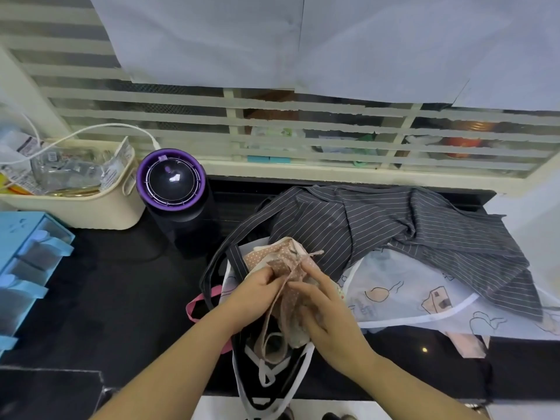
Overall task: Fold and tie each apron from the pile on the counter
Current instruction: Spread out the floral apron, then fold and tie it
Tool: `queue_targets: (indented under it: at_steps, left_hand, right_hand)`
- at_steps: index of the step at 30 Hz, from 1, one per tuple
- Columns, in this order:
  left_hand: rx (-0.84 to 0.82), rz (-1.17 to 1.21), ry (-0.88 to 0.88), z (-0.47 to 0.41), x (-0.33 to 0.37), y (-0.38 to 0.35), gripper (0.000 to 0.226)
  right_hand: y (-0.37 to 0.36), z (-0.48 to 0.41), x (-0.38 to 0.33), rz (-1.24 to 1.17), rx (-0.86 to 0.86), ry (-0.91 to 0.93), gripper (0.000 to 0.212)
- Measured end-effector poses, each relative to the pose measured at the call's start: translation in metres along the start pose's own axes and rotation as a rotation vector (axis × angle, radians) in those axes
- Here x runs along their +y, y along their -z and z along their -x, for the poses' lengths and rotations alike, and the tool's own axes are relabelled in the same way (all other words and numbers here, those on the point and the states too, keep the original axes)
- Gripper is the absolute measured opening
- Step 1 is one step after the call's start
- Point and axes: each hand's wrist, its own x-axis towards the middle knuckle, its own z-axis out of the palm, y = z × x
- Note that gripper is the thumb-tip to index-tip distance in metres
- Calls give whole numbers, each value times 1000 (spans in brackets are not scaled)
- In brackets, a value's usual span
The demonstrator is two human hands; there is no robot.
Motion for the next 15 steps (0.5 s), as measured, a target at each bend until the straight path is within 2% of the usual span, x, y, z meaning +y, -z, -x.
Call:
queue_targets:
  at_steps: [5, 7, 9, 12, 15]
  left_hand:
    - [-44, -3, 52, -5, -5, 7, 27]
    - [-60, 63, 76, -6, -5, 10, 23]
    - [-73, 142, 112, -8, -4, 12, 22]
    - [-122, 147, 141, -9, -1, 13, 26]
    - [-132, 148, 163, -10, 2, 14, 26]
  right_hand:
    - [-7, 0, -14, -18, -125, 78, 24]
    - [-13, 8, -11, -19, -118, 77, 15]
    - [-18, 14, -11, -27, -54, 17, 9]
    - [-25, 10, -12, -25, 25, -164, 30]
    - [-30, 2, -7, 13, 8, -255, 24]
